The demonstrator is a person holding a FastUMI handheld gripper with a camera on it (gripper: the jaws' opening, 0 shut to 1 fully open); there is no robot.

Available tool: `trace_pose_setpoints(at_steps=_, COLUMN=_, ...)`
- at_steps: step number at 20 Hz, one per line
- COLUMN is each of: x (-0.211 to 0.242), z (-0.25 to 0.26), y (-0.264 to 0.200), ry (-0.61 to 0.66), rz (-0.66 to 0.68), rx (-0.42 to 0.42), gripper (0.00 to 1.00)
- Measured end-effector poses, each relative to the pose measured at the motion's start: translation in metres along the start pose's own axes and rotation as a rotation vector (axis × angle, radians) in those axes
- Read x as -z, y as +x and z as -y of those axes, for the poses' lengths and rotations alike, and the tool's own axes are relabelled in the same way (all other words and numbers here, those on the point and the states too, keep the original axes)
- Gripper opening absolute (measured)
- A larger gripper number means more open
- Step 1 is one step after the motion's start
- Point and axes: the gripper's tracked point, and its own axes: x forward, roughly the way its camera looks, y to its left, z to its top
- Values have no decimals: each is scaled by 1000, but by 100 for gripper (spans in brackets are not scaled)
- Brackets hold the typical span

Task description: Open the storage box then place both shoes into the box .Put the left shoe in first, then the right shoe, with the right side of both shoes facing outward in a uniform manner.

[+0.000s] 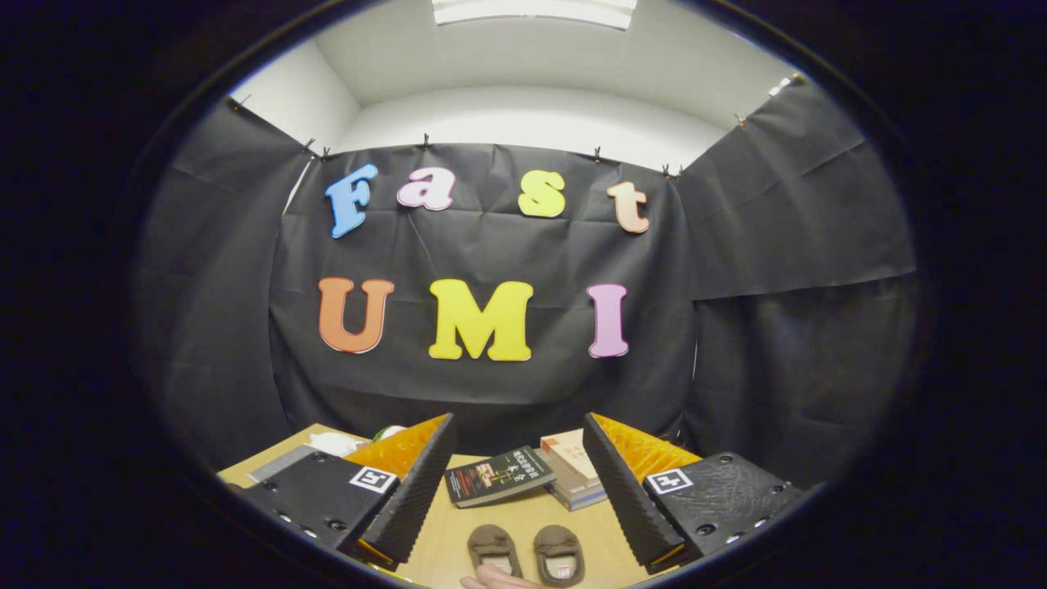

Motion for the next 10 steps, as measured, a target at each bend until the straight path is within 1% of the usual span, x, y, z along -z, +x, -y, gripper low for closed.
trace_pose_setpoints(at_steps=3, x=19, z=-8, y=23, ry=-13, rz=-32, rx=-41, gripper=95)
trace_pose_setpoints(at_steps=4, x=31, z=-12, y=34, ry=-9, rz=-58, rx=-59, gripper=95)
trace_pose_setpoints(at_steps=8, x=91, z=-46, y=78, ry=78, rz=-223, rx=-150, gripper=95)
trace_pose_setpoints(at_steps=10, x=124, z=-77, y=96, ry=126, rz=-321, rx=-231, gripper=95)
